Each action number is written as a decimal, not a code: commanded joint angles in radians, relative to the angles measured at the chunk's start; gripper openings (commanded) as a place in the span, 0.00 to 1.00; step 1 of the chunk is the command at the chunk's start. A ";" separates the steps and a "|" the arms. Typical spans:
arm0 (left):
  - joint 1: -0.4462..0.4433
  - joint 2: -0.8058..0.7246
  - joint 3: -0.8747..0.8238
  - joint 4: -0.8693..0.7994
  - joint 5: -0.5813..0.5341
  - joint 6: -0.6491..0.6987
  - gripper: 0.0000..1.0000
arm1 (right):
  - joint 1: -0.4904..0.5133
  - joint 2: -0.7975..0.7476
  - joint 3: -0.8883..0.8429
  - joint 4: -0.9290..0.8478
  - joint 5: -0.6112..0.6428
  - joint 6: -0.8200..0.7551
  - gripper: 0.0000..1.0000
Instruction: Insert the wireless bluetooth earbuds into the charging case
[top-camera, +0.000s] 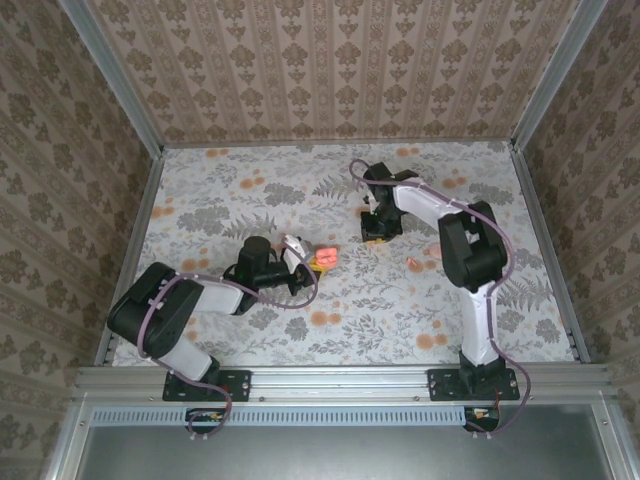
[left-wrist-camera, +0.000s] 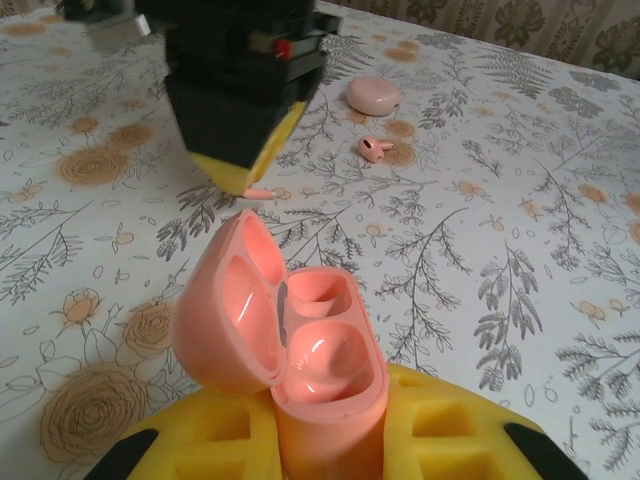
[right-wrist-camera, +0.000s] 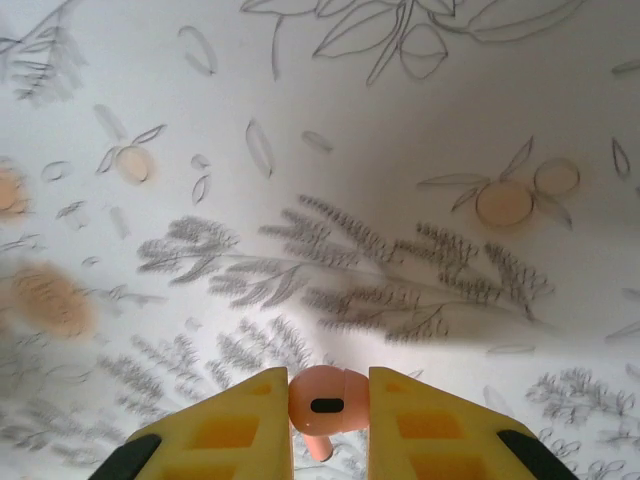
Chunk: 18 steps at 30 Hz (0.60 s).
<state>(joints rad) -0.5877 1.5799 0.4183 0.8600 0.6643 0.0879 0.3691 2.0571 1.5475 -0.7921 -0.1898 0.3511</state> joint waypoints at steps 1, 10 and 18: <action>-0.013 0.039 0.031 0.142 0.005 -0.050 0.12 | -0.006 -0.168 -0.150 0.265 -0.071 0.109 0.19; -0.049 0.102 0.095 0.210 0.009 -0.104 0.12 | -0.005 -0.522 -0.478 0.652 -0.088 0.162 0.17; -0.061 0.158 0.139 0.342 -0.015 -0.212 0.12 | 0.012 -0.764 -0.681 0.888 -0.060 0.197 0.17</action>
<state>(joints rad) -0.6422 1.7184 0.5255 1.1030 0.6533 -0.0563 0.3714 1.3510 0.9203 -0.0460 -0.2588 0.5114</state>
